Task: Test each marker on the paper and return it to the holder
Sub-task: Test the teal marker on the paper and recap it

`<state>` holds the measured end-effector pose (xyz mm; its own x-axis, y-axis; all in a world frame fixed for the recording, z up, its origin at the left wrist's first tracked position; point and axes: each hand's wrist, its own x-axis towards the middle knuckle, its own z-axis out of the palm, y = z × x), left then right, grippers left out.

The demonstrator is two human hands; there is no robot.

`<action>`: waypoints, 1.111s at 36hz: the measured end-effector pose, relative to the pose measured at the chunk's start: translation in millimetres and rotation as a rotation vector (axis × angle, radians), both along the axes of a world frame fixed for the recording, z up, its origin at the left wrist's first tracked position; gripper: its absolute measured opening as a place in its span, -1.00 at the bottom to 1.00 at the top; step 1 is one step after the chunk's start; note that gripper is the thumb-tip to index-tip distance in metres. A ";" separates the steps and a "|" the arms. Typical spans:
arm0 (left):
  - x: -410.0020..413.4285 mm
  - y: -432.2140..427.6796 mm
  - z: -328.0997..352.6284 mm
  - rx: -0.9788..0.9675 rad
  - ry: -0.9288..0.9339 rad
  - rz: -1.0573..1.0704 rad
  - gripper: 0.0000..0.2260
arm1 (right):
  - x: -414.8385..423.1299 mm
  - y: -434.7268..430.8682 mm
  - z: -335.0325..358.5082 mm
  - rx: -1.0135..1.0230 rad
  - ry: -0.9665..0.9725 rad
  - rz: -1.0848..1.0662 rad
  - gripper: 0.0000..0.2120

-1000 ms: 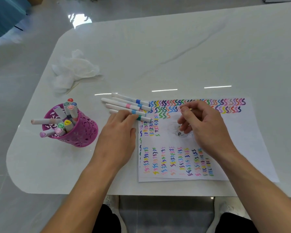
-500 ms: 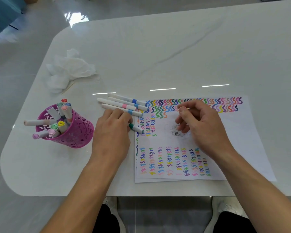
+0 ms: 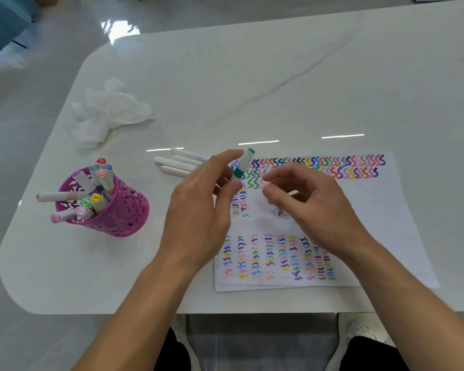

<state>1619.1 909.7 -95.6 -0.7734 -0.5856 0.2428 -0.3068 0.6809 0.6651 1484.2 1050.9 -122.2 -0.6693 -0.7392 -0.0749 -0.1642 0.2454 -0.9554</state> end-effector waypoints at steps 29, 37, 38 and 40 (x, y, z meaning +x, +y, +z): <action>-8.8 12.2 -6.4 0.009 -0.299 -0.169 -0.79 | -3.7 10.4 -2.2 0.254 0.488 0.196 -0.57; -9.8 11.3 -12.2 0.041 -0.238 -0.146 -0.84 | 0.0 11.0 -5.1 0.371 0.603 0.218 -0.56; -10.1 11.8 -12.6 0.049 -0.236 -0.135 -0.84 | 0.0 10.9 -4.8 0.373 0.607 0.217 -0.55; -10.7 12.6 -13.4 0.062 -0.233 -0.118 -0.85 | 0.0 10.7 -4.2 0.374 0.604 0.220 -0.50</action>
